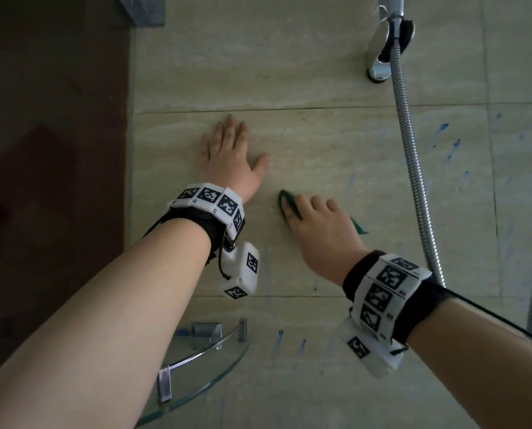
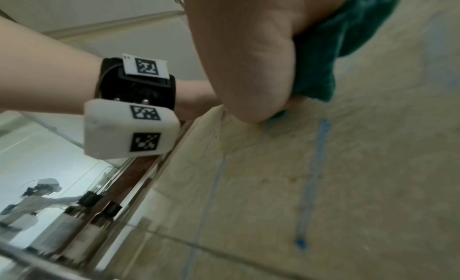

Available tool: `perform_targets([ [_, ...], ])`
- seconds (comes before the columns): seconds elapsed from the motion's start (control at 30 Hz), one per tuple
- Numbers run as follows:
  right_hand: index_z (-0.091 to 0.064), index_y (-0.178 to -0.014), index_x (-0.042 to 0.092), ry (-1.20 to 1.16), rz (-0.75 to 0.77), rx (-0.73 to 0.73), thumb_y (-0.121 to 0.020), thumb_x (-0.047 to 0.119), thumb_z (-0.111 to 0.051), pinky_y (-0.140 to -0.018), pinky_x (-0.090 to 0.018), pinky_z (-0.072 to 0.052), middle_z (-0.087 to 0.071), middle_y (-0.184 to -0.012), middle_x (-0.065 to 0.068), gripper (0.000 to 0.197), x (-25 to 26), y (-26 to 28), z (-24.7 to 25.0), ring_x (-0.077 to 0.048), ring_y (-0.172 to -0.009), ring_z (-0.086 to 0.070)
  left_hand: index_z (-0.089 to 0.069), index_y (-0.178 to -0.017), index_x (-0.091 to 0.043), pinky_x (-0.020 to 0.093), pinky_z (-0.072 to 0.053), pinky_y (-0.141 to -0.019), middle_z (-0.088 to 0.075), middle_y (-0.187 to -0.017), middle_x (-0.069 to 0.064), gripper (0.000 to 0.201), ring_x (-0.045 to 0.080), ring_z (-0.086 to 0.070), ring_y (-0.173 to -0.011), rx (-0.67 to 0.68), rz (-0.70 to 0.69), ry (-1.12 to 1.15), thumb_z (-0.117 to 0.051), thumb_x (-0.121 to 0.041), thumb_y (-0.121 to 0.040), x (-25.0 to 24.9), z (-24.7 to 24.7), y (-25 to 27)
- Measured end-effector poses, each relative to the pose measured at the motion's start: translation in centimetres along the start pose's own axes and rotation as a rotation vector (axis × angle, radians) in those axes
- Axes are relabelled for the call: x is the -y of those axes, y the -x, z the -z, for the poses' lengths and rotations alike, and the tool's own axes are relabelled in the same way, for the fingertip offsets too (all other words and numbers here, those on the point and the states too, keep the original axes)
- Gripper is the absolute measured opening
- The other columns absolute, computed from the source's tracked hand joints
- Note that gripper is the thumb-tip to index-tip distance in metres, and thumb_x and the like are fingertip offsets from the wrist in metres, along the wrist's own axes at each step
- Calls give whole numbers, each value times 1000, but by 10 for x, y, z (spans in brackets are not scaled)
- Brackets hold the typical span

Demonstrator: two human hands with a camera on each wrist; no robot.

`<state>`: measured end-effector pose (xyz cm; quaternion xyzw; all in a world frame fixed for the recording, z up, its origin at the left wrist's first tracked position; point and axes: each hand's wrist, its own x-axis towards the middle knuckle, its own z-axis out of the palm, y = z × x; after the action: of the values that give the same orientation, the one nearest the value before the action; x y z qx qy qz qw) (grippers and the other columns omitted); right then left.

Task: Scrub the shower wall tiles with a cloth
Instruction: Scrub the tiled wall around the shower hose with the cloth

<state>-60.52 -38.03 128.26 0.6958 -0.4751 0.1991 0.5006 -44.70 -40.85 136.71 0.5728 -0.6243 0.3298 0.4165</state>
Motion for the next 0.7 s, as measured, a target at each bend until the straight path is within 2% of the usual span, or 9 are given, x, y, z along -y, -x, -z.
perform_targets([
  [0.1,-9,-151,2,-40,-139,41,-94,9,-27,-94,-39,-35,-31,-140,-17,60,-14,-6,4,-35,-116,-41,-7,-154,-20,40,11,-118,9,-161,0,71,21,11,-148,-2,-21,-7,-32,-54,-98,6,2,2],
  [0.2,-10,-150,1,-147,-296,54,-96,11,-37,-98,-41,-34,-26,-143,-19,62,-17,-21,8,-37,-120,-37,-9,-154,-25,40,12,-118,7,-162,-2,70,22,12,-148,-3,-40,-22,-33,-58,-97,15,2,7],
  [0.27,-21,-147,-2,-142,-225,43,-93,13,-42,-90,-39,-38,-35,-137,-18,60,-1,-23,7,-35,-112,-44,-9,-154,-29,41,12,-117,7,-162,-3,70,23,12,-147,6,-47,-44,-33,-60,-96,22,3,11],
  [0.37,-57,-130,3,-7,22,-17,-76,16,-49,-64,-33,-43,-61,-108,-9,56,32,-14,-7,-26,-79,-56,-9,-153,-33,42,13,-117,8,-161,-4,69,24,13,-147,22,-50,-70,-32,-62,-95,28,5,13],
  [0.47,-66,-120,9,14,186,-63,-71,16,-47,-58,-30,-40,-63,-94,-4,53,35,-11,-9,-24,-69,-55,-11,-153,-33,41,12,-117,6,-162,-3,68,24,13,-147,22,-56,-82,-33,-61,-95,29,7,13],
  [0.53,-55,-132,9,48,99,-63,-77,17,-43,-67,-34,-42,-60,-107,-7,57,21,-15,4,-27,-82,-56,-11,-153,-33,42,12,-117,6,-162,-3,69,24,12,-147,23,-57,-91,-33,-62,-95,30,6,12],
  [0.6,-30,-146,5,13,-73,-22,-91,14,-32,-84,-39,-38,-45,-129,-12,56,1,-22,12,-33,-105,-48,-10,-153,-34,43,11,-117,7,-162,-3,69,24,12,-147,18,-59,-89,-32,-63,-94,31,4,12],
  [0.67,-20,-148,3,-60,-186,-35,-96,13,-32,-91,-40,-34,-35,-138,-15,55,-7,-25,13,-35,-113,-42,-10,-153,-33,43,10,-118,7,-161,-3,70,25,11,-148,8,-63,-79,-32,-63,-94,32,1,12],
  [0.7,-20,-148,2,-78,-178,-39,-95,13,-35,-90,-40,-35,-35,-138,-15,56,-4,-26,12,-34,-112,-42,-10,-153,-33,43,10,-118,7,-161,-3,70,25,11,-148,4,-64,-76,-32,-63,-94,32,0,12],
])
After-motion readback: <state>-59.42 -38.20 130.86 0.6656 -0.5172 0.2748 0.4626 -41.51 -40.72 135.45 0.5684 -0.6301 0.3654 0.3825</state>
